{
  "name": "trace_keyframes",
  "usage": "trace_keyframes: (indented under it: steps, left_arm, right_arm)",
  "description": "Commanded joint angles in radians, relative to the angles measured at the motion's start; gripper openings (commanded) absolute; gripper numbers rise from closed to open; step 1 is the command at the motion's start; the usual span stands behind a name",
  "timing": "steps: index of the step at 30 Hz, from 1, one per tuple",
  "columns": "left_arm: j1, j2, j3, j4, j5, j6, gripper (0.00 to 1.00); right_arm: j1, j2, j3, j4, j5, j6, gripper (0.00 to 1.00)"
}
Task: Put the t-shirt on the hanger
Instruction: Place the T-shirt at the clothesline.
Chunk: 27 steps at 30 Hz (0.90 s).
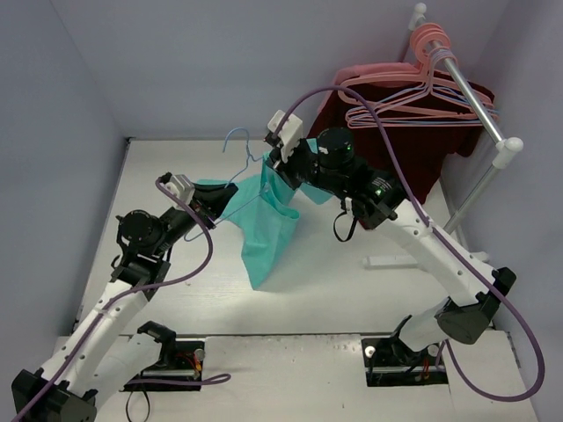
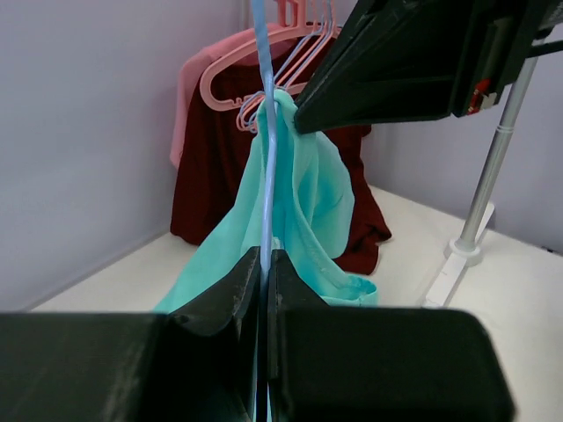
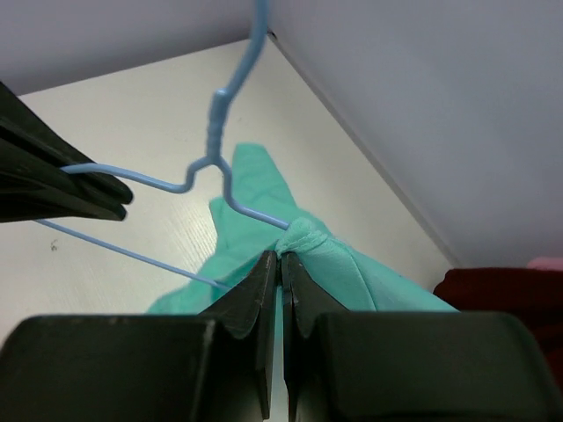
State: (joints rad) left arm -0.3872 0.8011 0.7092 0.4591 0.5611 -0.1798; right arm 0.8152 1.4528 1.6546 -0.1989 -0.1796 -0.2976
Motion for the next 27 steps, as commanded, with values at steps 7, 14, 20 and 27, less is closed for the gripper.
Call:
trace_keyframes:
  steps: [7,14,20,27]
  left_arm:
    - [-0.005,0.075,0.007,0.316,0.069,-0.121,0.00]
    - [-0.005,0.097,-0.035,0.395,0.154,-0.166,0.00]
    - [-0.001,0.163,-0.180,0.642,0.212,-0.304,0.00]
    - [0.001,0.241,-0.211,0.753,0.259,-0.350,0.00]
  right_arm:
    - [0.053,0.049,0.090,0.019,-0.135,-0.067,0.00]
    - [0.062,0.010,0.014,0.012,-0.117,-0.072,0.00]
    - [0.055,-0.081,-0.131,0.011,-0.021,-0.067,0.00]
    - [0.042,-0.161,-0.264,0.000,0.028,-0.040,0.00]
